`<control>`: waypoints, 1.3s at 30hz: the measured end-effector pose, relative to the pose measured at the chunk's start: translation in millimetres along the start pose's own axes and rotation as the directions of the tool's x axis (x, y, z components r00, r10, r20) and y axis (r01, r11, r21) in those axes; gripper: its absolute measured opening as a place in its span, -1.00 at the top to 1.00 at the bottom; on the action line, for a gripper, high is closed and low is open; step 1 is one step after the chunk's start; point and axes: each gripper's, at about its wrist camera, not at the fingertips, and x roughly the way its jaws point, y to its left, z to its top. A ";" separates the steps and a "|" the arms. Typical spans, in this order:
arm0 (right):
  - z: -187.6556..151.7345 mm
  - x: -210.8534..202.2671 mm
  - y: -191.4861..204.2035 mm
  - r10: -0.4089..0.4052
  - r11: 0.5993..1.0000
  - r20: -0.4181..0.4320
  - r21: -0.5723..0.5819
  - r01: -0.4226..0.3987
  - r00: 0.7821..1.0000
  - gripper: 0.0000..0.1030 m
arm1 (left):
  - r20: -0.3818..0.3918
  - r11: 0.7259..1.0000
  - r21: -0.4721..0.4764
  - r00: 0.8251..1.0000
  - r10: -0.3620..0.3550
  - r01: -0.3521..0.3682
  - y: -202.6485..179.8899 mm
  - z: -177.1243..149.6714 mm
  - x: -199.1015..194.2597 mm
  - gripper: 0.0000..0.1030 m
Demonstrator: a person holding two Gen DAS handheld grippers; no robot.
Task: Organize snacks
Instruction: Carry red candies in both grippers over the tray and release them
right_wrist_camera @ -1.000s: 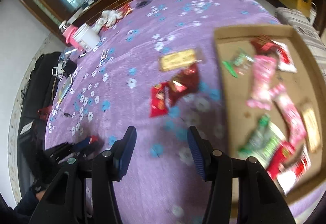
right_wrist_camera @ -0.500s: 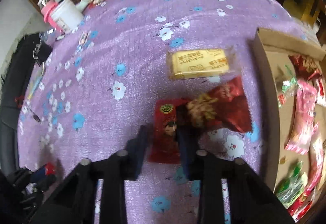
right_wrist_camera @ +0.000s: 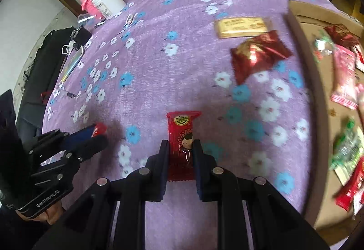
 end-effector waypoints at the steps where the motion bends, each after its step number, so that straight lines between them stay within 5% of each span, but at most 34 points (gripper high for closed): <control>1: -1.8 -4.4 -3.2 0.004 1.000 0.007 0.004 -0.004 1.000 0.63 | -0.003 1.000 0.007 1.000 -0.004 0.004 -4.4 1.3 2.0 0.66; 39: -26.7 -123.9 -150.8 -0.025 0.970 0.260 0.241 -0.040 0.965 0.62 | -0.015 0.960 0.266 0.996 -0.092 0.093 -163.5 71.5 25.6 0.66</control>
